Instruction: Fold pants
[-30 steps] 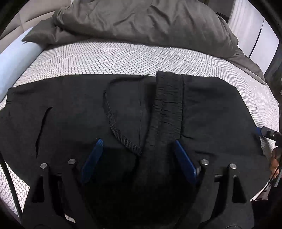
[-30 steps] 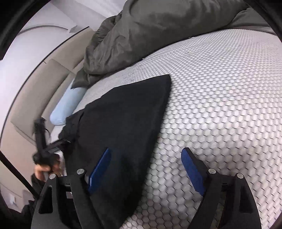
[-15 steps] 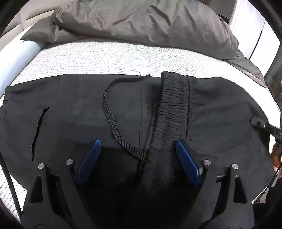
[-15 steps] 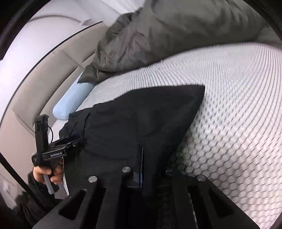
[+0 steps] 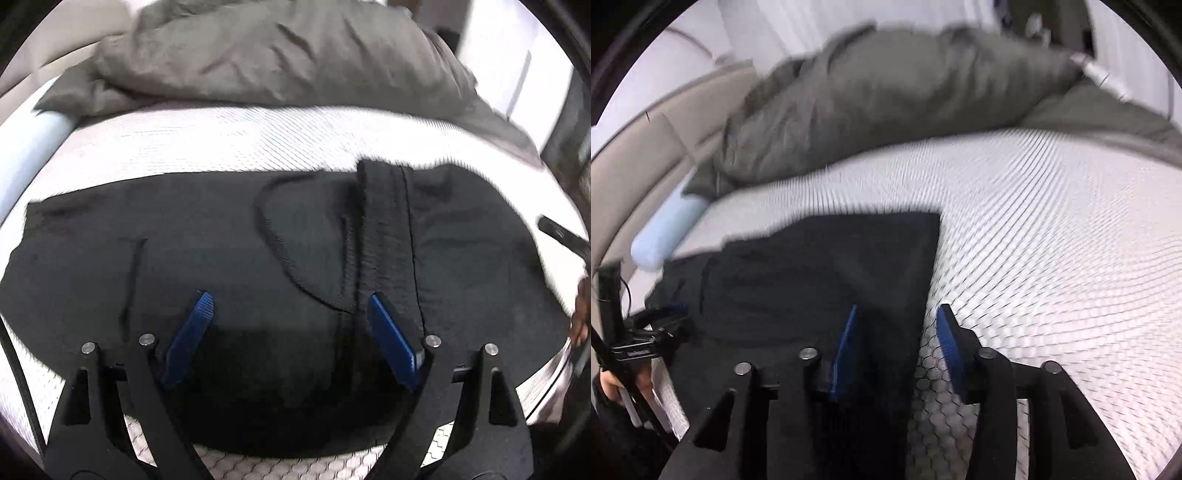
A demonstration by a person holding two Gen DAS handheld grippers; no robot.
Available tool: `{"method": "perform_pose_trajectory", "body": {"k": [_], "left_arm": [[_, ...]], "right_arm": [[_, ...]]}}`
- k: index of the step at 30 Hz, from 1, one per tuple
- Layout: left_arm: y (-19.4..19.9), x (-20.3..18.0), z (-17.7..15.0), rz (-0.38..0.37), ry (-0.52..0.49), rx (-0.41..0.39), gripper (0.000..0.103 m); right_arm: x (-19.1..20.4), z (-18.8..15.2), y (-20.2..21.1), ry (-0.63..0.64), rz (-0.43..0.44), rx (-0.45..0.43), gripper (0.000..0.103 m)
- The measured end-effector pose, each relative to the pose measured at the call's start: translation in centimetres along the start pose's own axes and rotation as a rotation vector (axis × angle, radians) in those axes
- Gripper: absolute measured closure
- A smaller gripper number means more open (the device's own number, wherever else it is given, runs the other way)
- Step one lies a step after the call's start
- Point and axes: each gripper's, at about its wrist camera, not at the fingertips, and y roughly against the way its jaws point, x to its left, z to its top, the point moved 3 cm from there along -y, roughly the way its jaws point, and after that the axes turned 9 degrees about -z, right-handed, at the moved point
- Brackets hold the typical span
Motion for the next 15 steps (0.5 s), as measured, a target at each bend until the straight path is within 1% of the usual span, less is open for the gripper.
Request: {"method": "perform_pose_trajectory", "body": {"k": [1, 2, 3, 5, 7, 8, 10, 11, 13, 14, 15], "left_arm": [[0.9, 0.1, -0.1, -0.013, 0.024, -0.033, 0.018], [1.6, 0.1, -0.1, -0.021, 0.032, -0.053, 0.018], [2.3, -0.2, -0.3, -0.027, 0.029, -0.074, 0.018], [3.0, -1.7, -0.7, -0.041, -0.011, -0.113, 0.018], [2.9, -3.6, -1.3, -0.034, -0.063, -0.12, 0.018], [2.5, -4.6, -1.6, -0.036, -0.09, -0.116, 0.018], [1.1, -6.4, -2.3, -0.054, -0.153, -0.069, 0.018], [0.2, -7.3, -2.8, -0.047, -0.191, -0.04, 0.019], [-1.6, -8.1, -3.7, 0.015, -0.273, 0.021, 0.021], [-2.2, -8.1, -4.2, 0.012, -0.296, 0.045, 0.02], [-2.5, -7.7, -4.5, -0.002, -0.29, 0.058, 0.017]], "right_arm": [[0.5, 0.1, 1.1, -0.002, 0.016, -0.03, 0.046], [1.6, 0.1, 2.1, 0.015, 0.04, -0.057, 0.038], [2.9, -0.1, 2.8, 0.039, 0.055, -0.073, 0.034], [6.3, -1.1, 3.0, 0.104, 0.094, -0.06, 0.034], [9.5, -2.4, 2.2, 0.157, 0.123, -0.017, 0.034], [11.1, -3.1, 1.6, 0.186, 0.135, 0.011, 0.034], [14.2, -4.7, 0.0, 0.273, 0.148, 0.054, 0.034], [15.3, -5.5, -0.9, 0.319, 0.138, 0.076, 0.034], [16.1, -7.0, -2.7, 0.393, 0.086, 0.134, 0.034], [15.9, -7.5, -3.3, 0.42, 0.058, 0.143, 0.035], [15.2, -7.5, -3.4, 0.43, 0.031, 0.134, 0.035]]}}
